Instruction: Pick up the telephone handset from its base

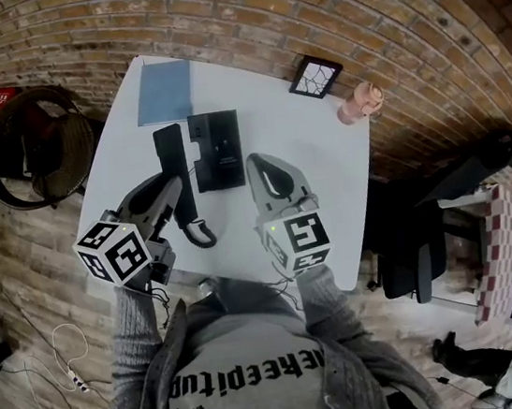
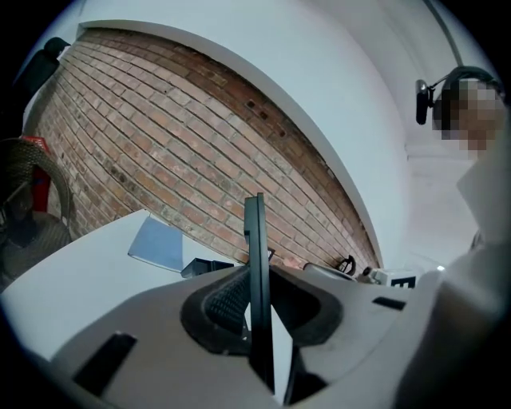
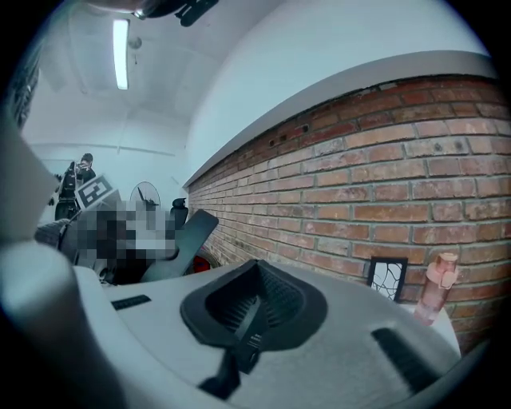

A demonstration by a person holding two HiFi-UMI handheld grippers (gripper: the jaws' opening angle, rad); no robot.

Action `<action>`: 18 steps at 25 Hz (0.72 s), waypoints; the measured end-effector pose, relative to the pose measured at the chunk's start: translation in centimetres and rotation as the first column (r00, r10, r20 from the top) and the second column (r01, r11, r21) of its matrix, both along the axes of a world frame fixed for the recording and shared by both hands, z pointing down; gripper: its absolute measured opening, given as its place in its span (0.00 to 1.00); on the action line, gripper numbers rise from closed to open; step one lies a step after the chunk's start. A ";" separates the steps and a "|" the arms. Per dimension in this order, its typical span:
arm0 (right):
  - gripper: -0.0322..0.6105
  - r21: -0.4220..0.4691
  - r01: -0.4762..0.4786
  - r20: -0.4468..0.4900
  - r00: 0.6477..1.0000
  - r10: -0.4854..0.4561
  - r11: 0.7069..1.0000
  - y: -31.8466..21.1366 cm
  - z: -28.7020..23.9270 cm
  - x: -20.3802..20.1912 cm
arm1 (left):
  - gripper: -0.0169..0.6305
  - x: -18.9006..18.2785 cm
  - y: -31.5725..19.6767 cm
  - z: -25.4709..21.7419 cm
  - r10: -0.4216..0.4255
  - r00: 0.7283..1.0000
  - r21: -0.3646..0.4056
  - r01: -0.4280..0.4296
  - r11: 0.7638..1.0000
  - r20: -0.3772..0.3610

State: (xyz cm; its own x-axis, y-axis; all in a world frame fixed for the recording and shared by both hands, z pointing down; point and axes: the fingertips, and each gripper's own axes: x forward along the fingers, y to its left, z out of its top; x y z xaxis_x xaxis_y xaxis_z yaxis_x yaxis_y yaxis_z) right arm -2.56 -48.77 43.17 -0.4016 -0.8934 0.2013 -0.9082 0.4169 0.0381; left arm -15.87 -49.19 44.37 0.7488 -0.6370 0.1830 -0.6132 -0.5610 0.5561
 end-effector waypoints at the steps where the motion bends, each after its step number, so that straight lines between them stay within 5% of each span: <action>1: 0.06 0.006 -0.001 -0.002 1.000 0.001 1.000 0.3 -0.2 -0.1 | 0.14 -0.1 0.3 -0.3 -0.003 1.000 0.009 0.003 1.000 0.000; 18: 0.06 0.096 -0.024 -0.023 0.999 0.027 0.995 4.8 -4.3 -0.9 | 0.14 -2.9 4.4 -5.2 -0.097 0.995 0.171 0.093 0.981 0.014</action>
State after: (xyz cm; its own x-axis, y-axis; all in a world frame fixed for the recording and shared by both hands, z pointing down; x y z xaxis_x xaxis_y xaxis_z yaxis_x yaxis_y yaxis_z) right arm -3.42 -44.01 38.85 -0.3745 -0.9189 0.1240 -0.9167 0.3870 0.0991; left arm -18.73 -44.83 39.21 0.6807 -0.7280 0.0818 -0.6790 -0.5851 0.4434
